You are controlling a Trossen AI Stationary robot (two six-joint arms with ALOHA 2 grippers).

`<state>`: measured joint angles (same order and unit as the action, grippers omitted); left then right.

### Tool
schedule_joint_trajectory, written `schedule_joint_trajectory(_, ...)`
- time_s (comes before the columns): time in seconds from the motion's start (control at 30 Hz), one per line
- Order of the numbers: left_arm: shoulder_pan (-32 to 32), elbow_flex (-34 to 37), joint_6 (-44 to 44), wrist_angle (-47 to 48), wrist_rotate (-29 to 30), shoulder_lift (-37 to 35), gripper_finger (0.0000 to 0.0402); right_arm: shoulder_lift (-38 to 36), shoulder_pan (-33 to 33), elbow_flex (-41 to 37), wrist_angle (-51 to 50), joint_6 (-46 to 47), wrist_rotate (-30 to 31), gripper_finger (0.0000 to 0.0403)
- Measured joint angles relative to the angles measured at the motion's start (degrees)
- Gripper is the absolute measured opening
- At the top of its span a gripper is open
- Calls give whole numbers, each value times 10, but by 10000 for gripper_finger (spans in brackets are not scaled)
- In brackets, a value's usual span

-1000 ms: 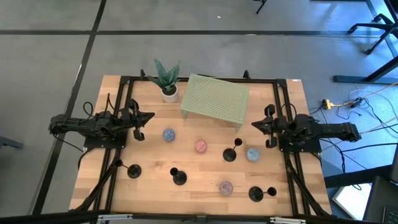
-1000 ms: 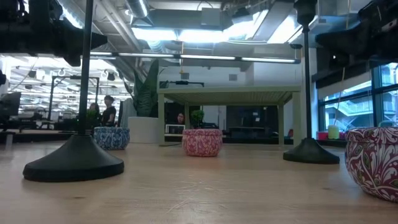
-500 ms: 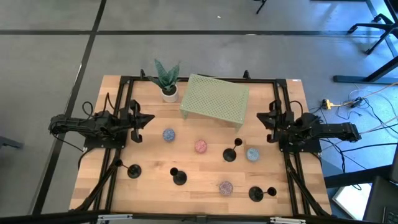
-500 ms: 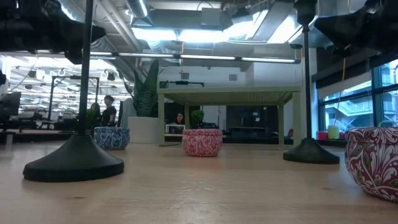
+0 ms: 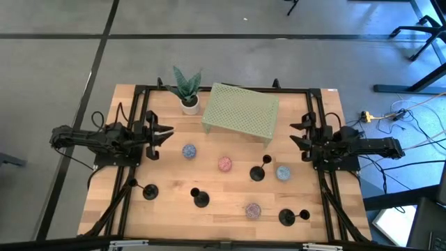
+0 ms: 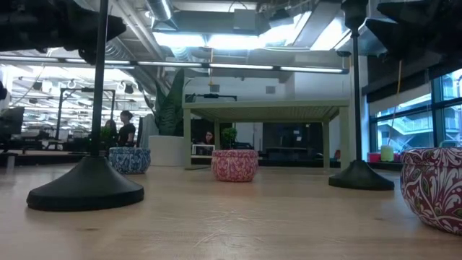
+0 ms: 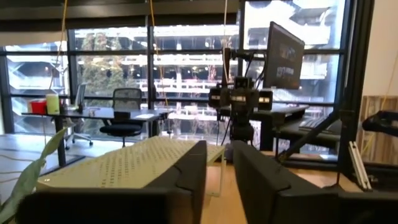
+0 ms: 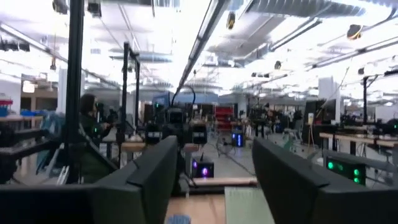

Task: Pick & Place candle stick holders
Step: Put the black candle holder on the shelf

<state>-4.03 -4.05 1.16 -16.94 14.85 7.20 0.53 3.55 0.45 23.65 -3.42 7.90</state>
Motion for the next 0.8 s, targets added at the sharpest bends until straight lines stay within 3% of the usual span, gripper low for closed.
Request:
schedule_joint_trajectory(0.2, 0, -41, 19, -1, 10, 67, 136, 0, 0, 0, 45, 2, -39, 232)
schedule_joint_trajectory(0.47, 0, -79, 31, -39, -18, 143, 146, 26, 0, 2, 65, 2, -81, 228)
schedule_joint_trajectory(0.8, 0, -80, 32, -69, -25, 167, 146, 184, 0, 64, 7, 87, -127, 228)
